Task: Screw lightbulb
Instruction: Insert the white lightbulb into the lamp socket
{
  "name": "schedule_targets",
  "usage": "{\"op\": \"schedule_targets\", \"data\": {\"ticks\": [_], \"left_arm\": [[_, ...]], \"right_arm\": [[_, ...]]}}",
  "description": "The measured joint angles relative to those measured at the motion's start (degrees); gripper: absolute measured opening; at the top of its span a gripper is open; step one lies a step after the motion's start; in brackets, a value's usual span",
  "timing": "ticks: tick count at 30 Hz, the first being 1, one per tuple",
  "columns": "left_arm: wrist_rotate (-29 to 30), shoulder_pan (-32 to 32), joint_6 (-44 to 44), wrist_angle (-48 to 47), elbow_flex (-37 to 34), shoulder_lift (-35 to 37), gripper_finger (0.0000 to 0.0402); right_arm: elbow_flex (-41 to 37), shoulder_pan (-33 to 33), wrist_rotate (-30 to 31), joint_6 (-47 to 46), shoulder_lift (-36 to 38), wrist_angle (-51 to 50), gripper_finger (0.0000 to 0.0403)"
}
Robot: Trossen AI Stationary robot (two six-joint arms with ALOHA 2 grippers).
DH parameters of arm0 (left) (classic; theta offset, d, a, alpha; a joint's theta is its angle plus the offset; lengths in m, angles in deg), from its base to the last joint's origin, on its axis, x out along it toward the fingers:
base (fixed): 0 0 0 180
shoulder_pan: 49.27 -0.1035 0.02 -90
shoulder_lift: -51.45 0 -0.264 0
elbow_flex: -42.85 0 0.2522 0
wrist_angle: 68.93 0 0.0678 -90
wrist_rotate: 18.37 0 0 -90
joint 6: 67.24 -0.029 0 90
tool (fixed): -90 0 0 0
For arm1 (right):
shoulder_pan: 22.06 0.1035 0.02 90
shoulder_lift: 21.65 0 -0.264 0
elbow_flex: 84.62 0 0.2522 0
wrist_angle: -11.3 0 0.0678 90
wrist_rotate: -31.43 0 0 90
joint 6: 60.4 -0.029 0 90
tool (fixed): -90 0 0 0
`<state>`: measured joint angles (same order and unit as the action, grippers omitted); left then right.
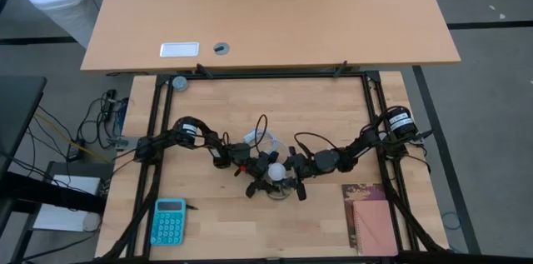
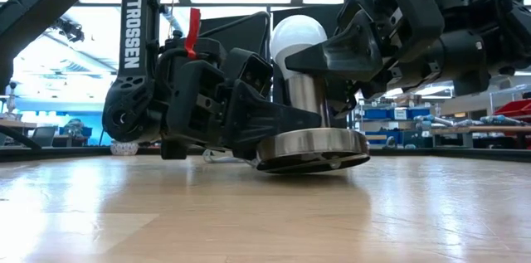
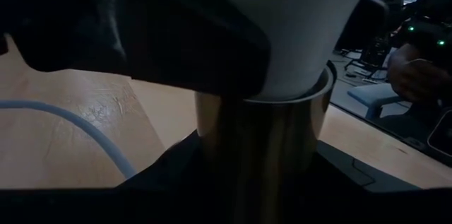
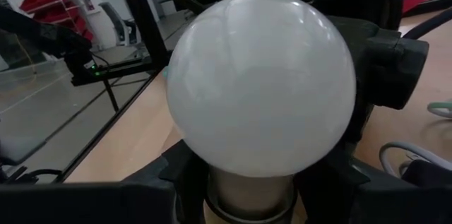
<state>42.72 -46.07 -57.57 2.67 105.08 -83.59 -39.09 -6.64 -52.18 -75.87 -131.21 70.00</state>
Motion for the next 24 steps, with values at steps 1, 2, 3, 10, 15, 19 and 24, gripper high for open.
{"op": "schedule_targets", "data": {"ticks": [1, 2, 3, 10, 15, 19, 24], "left_arm": [[0.25, 0.0, 0.0, -0.04, 0.0, 0.0, 0.0198], [0.57, 0.0, -0.07, -0.11, 0.0, 0.0, 0.0198], [0.94, 0.0, -0.16, -0.27, 0.0, 0.0, 0.0198], [5.59, 0.05, -0.24, -0.74, -0.02, 0.0, 0.0198], [8.75, 0.07, -0.15, -0.88, -0.02, 0.0, 0.0198], [11.4, 0.07, -0.03, -0.91, -0.02, 0.0, 0.0198], [14.26, 0.07, 0.43, -0.91, 0.0, 0.02, 0.0198]], "right_arm": [[0.0, 0.2, 0.59, -0.01, 0.0, 0.0, 0.0182], [0.0, 0.37, 1.29, 0.0, 0.0, 0.01, 0.0182], [0.0, 0.6, 1.93, 0.01, 0.0, 0.0, 0.0182], [-0.06, 1.94, 7.29, -0.2, 0.0, -0.29, 0.0181], [-0.04, 2.53, 10.97, -1.23, 0.0, -0.86, 0.0181], [-0.04, 2.97, 13.31, -1.25, 0.02, -1.1, 0.0181], [-0.04, 3.67, 16.06, -1.15, 0.04, -1.28, 0.0181]]}}
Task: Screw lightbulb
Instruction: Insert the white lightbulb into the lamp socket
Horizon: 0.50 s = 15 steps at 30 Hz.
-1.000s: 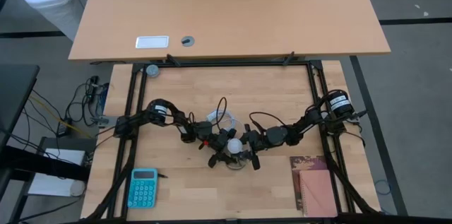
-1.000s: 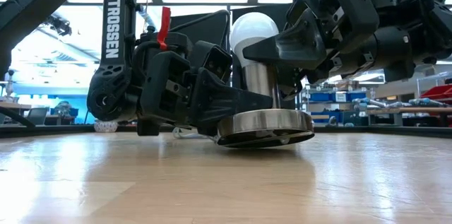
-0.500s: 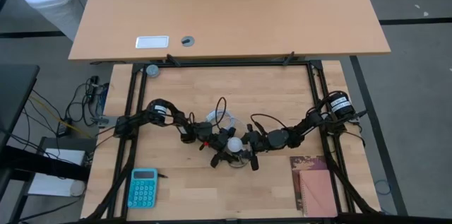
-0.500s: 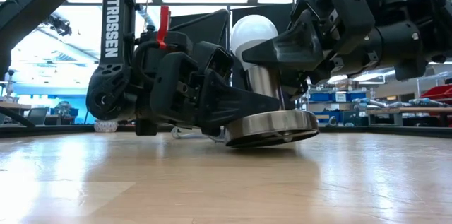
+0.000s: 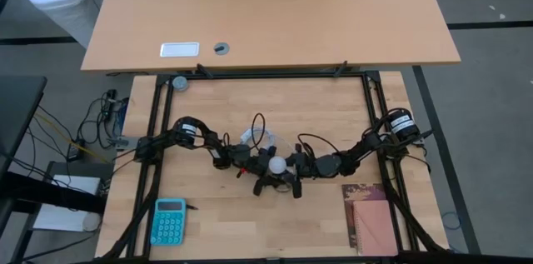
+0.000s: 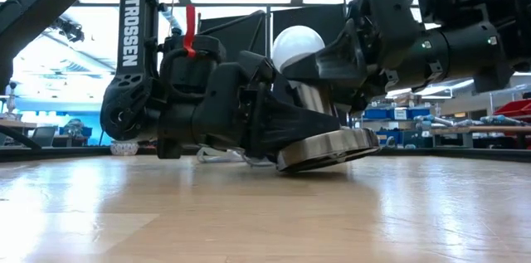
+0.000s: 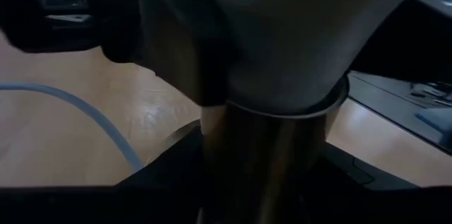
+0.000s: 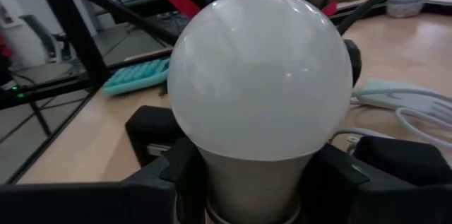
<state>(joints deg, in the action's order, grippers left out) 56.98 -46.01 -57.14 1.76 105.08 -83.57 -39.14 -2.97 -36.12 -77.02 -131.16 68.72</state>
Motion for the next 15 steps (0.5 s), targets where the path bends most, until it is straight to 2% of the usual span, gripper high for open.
{"op": "schedule_targets", "data": {"ticks": [15], "left_arm": [[8.83, 0.28, 1.04, -0.42, 0.04, 0.0, 0.0198]], "right_arm": [[0.02, 1.84, 8.71, 2.97, 0.0, -0.76, 0.0181]]}}
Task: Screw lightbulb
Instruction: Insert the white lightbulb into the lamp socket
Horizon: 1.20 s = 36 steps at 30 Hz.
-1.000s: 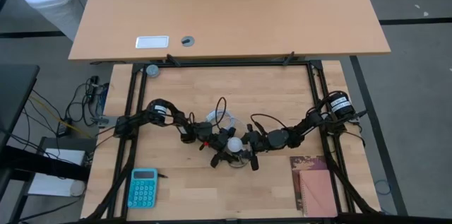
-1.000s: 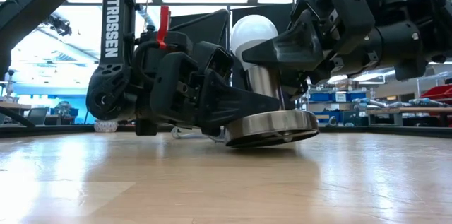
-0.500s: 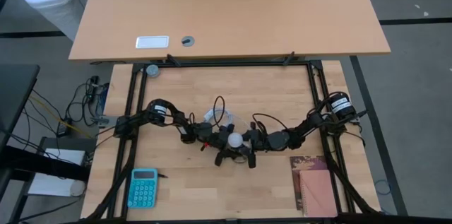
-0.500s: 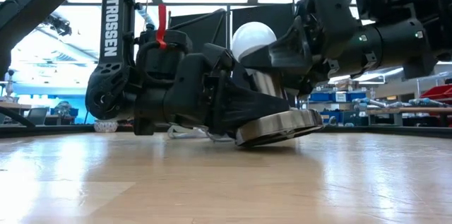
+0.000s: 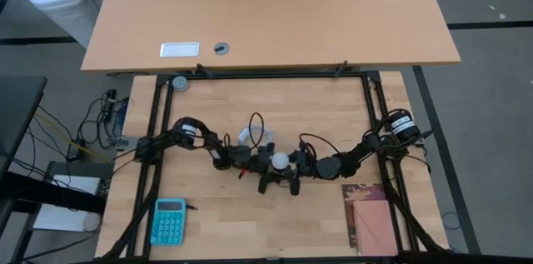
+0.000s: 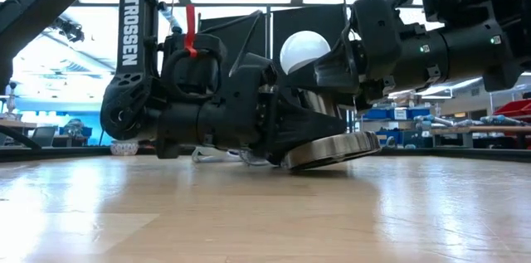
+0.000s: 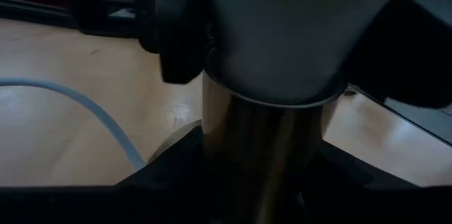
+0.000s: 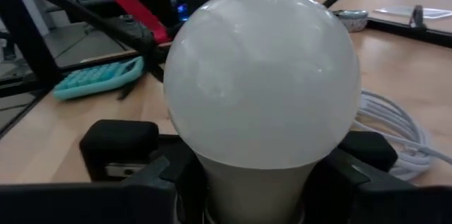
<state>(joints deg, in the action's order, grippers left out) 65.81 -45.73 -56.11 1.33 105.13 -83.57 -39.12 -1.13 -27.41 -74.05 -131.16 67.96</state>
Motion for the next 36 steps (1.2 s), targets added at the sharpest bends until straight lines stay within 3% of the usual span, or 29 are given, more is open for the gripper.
{"op": "schedule_targets", "data": {"ticks": [15, 26, 36], "left_arm": [[14.56, 1.82, 1.14, -1.28, 0.13, 0.04, 0.0198], [23.41, 3.27, 1.16, -1.87, 0.09, 0.02, 0.0198], [30.72, 4.57, 1.1, -2.42, 0.17, -0.02, 0.0198]], "right_arm": [[0.38, 0.66, 8.76, -0.58, -0.02, -1.48, 0.0176], [4.7, 1.11, 16.1, 0.13, -0.02, -10.0, 0.0172], [4.79, 1.14, 18.56, -1.06, -0.11, -10.4, 0.0172]]}}
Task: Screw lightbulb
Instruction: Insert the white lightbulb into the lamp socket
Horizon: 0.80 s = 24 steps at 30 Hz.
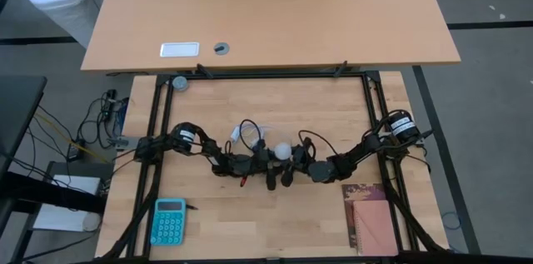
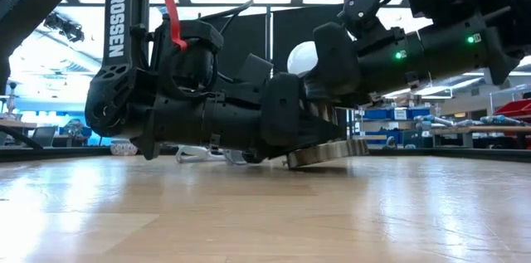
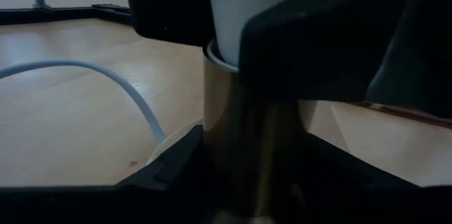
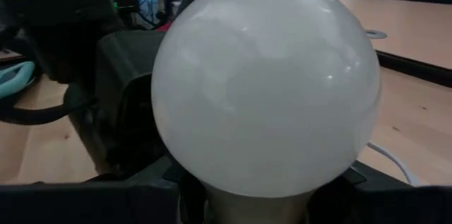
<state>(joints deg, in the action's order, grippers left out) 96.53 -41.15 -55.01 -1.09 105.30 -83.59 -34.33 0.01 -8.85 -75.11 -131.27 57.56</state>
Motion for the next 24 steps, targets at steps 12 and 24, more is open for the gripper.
{"op": "schedule_targets", "data": {"ticks": [12, 24], "left_arm": [[2.9, 0.37, -0.09, -0.15, -0.09, 0.0, 0.0198], [5.01, 0.63, -1.33, -0.13, -0.17, 0.0, 0.0198]], "right_arm": [[3.84, 0.02, 3.67, -0.03, -0.09, -8.19, 0.0174], [3.1, -0.63, 0.08, -2.21, 0.39, -7.38, 0.0241]]}}
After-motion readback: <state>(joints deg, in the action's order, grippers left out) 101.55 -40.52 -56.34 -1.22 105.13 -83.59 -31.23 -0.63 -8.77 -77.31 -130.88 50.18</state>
